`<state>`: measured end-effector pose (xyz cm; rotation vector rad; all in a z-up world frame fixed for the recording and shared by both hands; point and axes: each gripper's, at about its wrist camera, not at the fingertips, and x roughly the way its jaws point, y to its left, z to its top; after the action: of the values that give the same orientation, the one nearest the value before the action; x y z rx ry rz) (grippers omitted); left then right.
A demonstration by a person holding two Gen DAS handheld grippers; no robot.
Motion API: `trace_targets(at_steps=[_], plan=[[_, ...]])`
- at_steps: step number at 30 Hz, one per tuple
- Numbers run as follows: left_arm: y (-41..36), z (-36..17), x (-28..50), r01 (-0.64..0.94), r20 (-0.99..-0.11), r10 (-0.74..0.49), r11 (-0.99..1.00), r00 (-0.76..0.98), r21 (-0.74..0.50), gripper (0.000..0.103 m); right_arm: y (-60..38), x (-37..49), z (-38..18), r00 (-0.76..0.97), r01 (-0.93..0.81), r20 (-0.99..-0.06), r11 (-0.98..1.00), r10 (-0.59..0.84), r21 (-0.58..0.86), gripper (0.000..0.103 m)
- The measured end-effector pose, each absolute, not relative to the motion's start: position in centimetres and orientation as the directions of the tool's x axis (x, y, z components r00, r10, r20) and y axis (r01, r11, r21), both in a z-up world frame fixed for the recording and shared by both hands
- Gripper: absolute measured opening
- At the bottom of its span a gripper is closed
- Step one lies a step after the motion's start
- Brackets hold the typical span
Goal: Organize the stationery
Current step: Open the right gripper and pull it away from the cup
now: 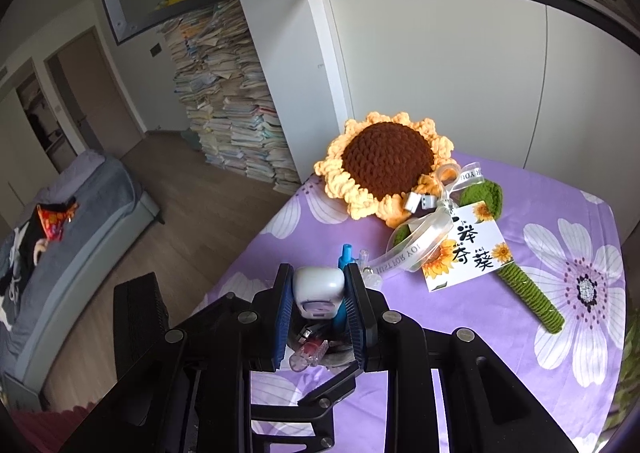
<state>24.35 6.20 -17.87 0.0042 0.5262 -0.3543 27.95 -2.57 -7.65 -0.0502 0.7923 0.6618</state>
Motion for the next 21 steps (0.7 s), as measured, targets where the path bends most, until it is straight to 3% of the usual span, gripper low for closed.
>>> trace_targets(at_steps=[6, 13, 17, 21], plan=[[6.0, -17.8, 24.3, 0.334, -0.493, -0.333, 0.938, 0.804, -0.09, 0.07, -3.0, 28.3, -7.8, 0.497, -0.557, -0.683, 0.8, 0.535, 0.222, 0.027], [6.0, -17.8, 24.3, 0.334, -0.493, -0.334, 0.938, 0.803, -0.092, 0.07, -6.0, 27.1, -6.5, 0.551, -0.529, -0.617, 0.807, 0.562, 0.263, 0.027], [6.0, -17.8, 24.3, 0.334, -0.493, -0.334, 0.938, 0.803, -0.092, 0.07, -8.9, 26.6, -7.2, 0.575, -0.479, -0.609, 0.828, 0.547, 0.292, 0.036], [6.1, -17.8, 24.4, 0.334, -0.494, -0.335, 0.938, 0.803, -0.093, 0.07, -13.0, 26.0, -9.6, 0.589, -0.389, -0.626, 0.859, 0.511, 0.334, 0.036]])
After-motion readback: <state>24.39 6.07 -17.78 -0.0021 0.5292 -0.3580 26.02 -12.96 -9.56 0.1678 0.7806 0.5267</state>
